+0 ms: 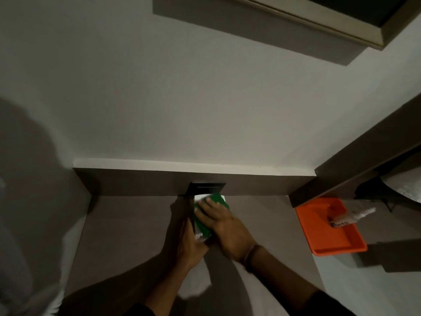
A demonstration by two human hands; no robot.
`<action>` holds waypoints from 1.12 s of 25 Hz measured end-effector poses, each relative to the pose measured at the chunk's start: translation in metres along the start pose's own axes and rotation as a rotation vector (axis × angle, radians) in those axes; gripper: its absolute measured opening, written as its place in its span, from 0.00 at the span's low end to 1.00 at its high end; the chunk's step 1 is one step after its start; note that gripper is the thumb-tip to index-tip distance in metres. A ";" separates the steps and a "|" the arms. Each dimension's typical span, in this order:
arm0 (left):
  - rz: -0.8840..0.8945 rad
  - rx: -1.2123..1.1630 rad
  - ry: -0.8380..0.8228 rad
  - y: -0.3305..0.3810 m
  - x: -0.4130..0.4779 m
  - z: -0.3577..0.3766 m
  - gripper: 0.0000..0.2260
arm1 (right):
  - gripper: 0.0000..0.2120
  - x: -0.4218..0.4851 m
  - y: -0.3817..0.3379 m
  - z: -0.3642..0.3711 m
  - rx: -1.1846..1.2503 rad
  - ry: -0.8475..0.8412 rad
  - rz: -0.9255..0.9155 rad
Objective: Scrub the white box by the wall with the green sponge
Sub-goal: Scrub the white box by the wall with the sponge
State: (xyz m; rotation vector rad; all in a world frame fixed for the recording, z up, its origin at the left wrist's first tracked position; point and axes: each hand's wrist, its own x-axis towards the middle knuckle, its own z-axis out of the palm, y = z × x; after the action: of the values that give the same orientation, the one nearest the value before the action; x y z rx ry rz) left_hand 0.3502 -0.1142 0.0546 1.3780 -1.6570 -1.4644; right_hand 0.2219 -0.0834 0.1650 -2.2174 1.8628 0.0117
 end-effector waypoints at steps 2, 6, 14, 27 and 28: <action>-0.039 -0.012 -0.003 0.004 0.002 -0.002 0.29 | 0.31 -0.043 -0.002 0.014 -0.013 0.013 -0.084; -0.035 -0.120 -0.068 0.013 -0.002 -0.005 0.52 | 0.36 -0.063 0.034 0.007 0.029 0.032 0.091; -0.128 -0.043 -0.053 0.013 -0.016 -0.001 0.39 | 0.33 0.015 -0.005 -0.002 -0.027 0.035 -0.064; -0.062 -0.041 -0.083 0.049 -0.013 -0.020 0.55 | 0.31 0.041 0.040 -0.012 0.221 0.101 0.135; -0.062 -0.043 -0.104 0.049 -0.012 -0.026 0.56 | 0.31 0.039 0.043 -0.011 0.275 0.131 0.131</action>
State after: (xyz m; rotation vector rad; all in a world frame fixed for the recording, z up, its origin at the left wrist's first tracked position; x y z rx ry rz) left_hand 0.3600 -0.1188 0.1104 1.3619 -1.6495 -1.6227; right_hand 0.1858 -0.1298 0.1612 -1.9508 1.9398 -0.3521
